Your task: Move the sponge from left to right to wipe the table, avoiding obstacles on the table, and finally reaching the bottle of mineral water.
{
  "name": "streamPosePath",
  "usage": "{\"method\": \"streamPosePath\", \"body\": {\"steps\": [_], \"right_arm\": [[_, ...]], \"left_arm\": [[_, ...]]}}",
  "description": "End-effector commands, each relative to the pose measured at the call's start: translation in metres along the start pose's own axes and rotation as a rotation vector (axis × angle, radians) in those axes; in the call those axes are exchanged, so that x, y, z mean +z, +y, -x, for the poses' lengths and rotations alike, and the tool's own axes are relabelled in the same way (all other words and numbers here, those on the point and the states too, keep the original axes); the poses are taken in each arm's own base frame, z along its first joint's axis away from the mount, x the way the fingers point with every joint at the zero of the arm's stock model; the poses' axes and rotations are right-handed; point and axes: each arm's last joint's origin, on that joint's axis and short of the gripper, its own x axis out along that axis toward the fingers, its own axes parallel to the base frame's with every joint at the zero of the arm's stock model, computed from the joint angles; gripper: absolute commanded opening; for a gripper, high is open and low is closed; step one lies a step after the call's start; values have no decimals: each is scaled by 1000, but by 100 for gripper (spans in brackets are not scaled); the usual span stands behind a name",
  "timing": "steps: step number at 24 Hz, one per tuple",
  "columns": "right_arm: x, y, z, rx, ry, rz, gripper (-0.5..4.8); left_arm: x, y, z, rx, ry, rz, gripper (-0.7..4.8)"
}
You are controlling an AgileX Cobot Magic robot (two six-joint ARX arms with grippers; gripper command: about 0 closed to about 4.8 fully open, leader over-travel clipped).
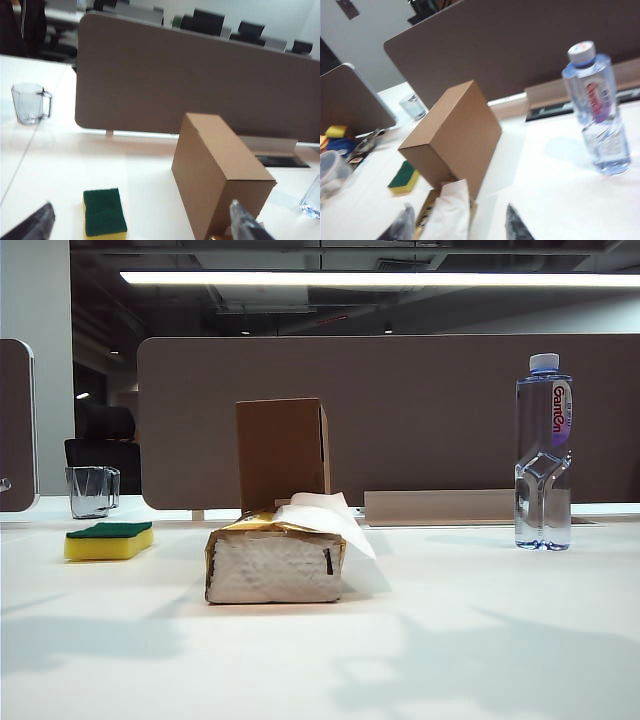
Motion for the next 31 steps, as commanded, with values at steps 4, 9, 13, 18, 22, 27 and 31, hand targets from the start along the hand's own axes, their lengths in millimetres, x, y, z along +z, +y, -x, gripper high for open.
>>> {"method": "streamPosePath", "body": {"steps": [4,9,13,18,22,27,31], "right_arm": [[31,11,-30,173,149,-75,235],[48,22,-53,278,245,-136,235],[58,35,-73,345,336,-159,235],[52,42,-89,422,433,-201,235],[46,45,-96,454,482,-212,235],[41,48,-102,466,533,-227,234],[39,47,-106,480,556,-238,234]], "left_arm": [[20,13,-67,8,148,36,470],[19,24,-117,-30,265,75,466],[12,36,-157,-37,340,100,466],[-14,51,-192,-14,444,125,466],[-30,60,-215,-3,506,143,465],[-50,71,-243,7,564,161,457],[-68,79,-256,18,609,176,457]]}}
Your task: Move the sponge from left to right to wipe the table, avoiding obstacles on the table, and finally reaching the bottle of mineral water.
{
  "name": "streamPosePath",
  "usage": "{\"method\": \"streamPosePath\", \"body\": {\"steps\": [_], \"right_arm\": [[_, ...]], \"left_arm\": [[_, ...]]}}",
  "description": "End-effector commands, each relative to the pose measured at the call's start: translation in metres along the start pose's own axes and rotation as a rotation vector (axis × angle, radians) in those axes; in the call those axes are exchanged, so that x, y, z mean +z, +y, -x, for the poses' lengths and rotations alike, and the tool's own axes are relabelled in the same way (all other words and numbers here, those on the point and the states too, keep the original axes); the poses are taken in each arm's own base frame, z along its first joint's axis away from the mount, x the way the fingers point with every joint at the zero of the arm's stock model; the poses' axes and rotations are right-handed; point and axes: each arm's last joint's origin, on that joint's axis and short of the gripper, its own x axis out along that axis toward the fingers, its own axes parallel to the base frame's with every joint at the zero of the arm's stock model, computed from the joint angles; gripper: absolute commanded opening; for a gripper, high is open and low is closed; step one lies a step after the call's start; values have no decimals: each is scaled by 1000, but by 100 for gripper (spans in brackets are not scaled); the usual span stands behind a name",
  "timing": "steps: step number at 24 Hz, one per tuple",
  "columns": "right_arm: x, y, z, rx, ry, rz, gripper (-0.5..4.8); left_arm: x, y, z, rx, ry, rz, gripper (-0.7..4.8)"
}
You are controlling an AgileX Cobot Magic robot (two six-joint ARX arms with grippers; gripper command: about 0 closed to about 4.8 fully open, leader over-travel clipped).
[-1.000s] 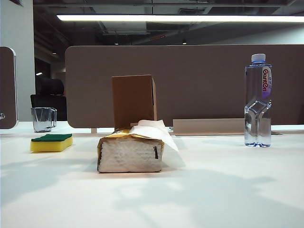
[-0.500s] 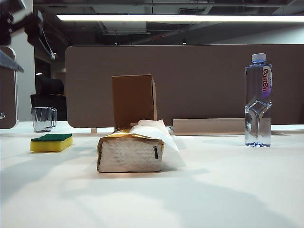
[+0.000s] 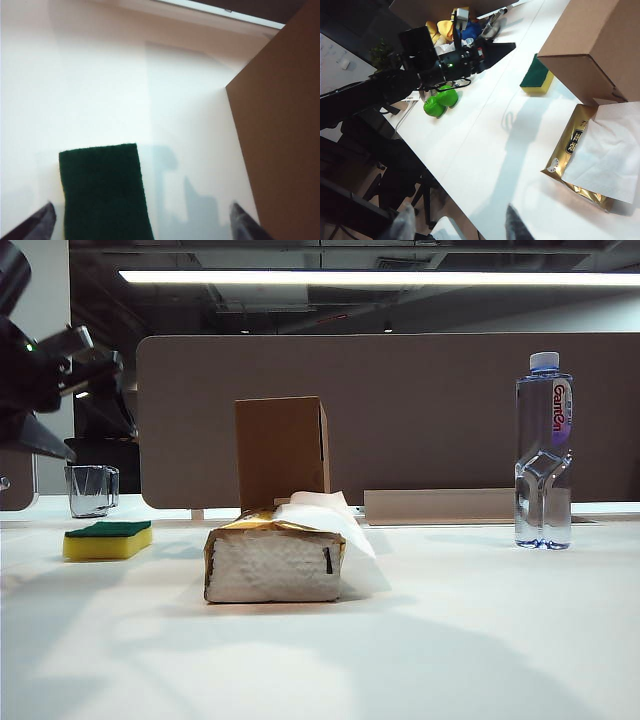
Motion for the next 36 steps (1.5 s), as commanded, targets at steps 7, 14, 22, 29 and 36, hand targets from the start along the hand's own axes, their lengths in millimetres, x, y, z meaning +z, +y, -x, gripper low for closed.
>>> {"method": "streamPosePath", "body": {"steps": [7,14,22,29,36], "right_arm": [[4,-4,-7,37,45,-21,234],[4,-5,-8,39,50,-24,234],[4,-9,-13,58,79,-38,234],[4,-9,-13,59,80,-38,234],[4,-9,-13,54,79,-39,234]], "left_arm": [[-6,17,-36,23,62,19,457],[-18,34,-59,52,124,51,457],[-28,39,-69,62,159,63,431],[-34,42,-75,67,173,68,389],[-44,44,-84,60,210,76,389]]}}
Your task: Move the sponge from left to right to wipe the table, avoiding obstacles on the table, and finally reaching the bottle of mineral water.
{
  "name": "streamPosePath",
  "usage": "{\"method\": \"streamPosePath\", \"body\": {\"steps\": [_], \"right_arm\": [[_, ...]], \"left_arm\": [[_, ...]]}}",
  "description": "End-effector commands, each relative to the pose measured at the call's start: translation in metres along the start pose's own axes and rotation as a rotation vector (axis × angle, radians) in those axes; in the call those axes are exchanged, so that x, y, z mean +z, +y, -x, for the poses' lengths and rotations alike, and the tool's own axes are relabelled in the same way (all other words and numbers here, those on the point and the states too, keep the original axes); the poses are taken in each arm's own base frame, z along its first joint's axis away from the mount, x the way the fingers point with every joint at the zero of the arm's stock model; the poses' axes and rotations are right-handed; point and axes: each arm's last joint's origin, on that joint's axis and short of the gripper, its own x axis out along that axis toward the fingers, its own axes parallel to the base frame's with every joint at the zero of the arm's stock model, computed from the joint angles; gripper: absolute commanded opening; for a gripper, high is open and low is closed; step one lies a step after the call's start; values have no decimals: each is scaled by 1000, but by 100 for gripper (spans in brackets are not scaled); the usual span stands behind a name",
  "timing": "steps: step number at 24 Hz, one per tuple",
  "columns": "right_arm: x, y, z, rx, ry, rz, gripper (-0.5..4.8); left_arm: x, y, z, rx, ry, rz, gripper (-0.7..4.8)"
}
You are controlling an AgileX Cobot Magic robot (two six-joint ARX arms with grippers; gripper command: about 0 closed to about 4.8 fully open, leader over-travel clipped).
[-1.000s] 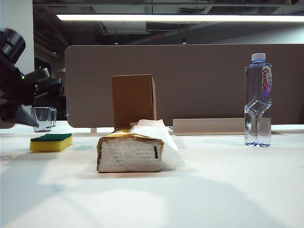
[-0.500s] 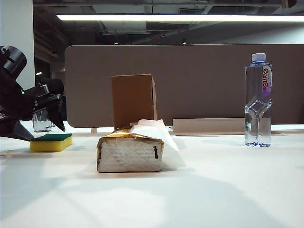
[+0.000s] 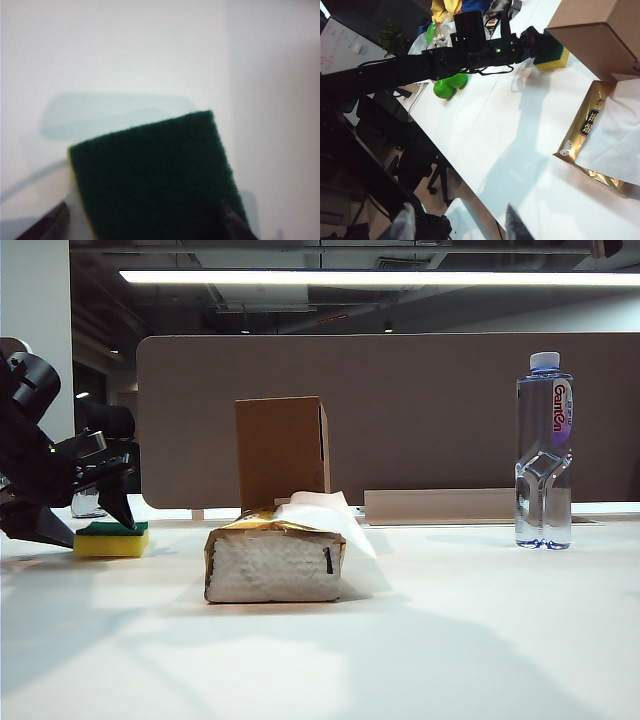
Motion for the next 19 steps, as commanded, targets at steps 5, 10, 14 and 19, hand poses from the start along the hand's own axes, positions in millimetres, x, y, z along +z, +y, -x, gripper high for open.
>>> {"method": "streamPosePath", "body": {"steps": [5,10,14,19], "right_arm": [[2,2,1,6,-10,18,234],[2,2,1,6,-10,18,234],[2,2,1,3,-11,18,234],[2,2,1,-4,-15,18,234]], "left_arm": [[-6,1,-3,1,37,8,322],[-6,1,-3,1,38,8,221],[-6,1,-3,1,38,7,84],[-7,2,-3,10,55,-92,-6]]}}
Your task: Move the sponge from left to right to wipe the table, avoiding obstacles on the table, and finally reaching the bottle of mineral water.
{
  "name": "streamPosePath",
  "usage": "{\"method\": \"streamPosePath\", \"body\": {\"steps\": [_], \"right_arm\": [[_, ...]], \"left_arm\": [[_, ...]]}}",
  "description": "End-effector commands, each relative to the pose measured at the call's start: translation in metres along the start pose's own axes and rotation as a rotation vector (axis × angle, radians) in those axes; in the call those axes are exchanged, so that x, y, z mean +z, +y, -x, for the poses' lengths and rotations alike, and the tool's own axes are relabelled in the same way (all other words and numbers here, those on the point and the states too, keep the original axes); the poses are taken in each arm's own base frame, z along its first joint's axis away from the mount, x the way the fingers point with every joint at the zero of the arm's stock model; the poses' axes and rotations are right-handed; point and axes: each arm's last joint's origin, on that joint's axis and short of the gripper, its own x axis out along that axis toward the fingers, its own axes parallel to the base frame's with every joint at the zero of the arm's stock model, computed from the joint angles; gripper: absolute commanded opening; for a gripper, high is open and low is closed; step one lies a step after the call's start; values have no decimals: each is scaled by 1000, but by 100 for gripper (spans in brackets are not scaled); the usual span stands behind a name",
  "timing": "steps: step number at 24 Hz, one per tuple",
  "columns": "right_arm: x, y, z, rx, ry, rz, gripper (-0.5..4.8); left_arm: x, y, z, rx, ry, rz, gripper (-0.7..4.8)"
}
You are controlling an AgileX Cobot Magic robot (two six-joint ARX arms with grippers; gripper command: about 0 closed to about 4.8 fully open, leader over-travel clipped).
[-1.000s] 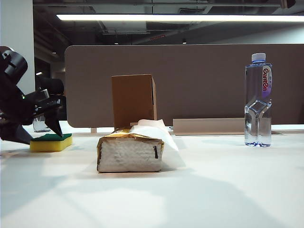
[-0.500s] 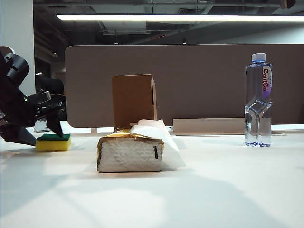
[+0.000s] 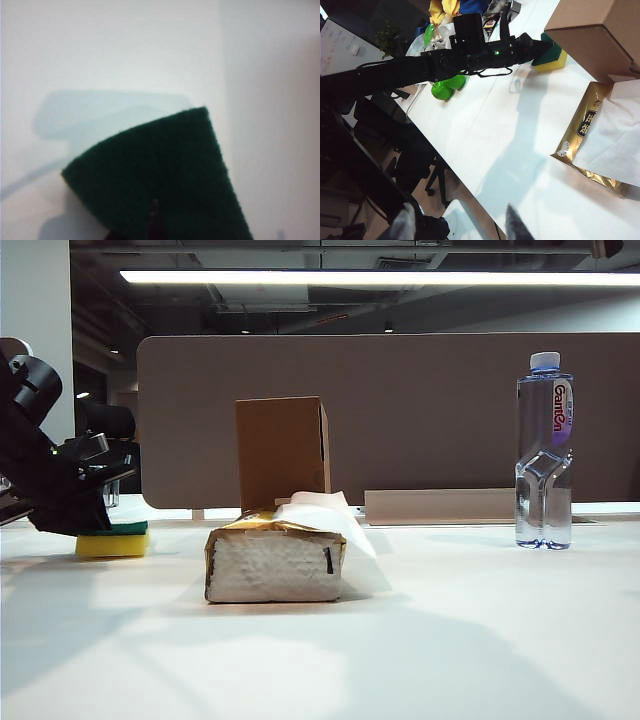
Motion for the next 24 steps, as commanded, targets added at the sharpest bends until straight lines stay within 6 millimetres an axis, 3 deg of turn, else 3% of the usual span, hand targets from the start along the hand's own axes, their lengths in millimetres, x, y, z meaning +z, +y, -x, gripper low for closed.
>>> {"method": "streamPosePath", "body": {"steps": [1,24], "right_arm": [[2,2,1,5,-10,17,234],[2,2,1,-7,-18,19,234]], "left_arm": [[-8,2,-1,19,67,-98,-6],[-22,1,8,20,234,-143,-6]]}}
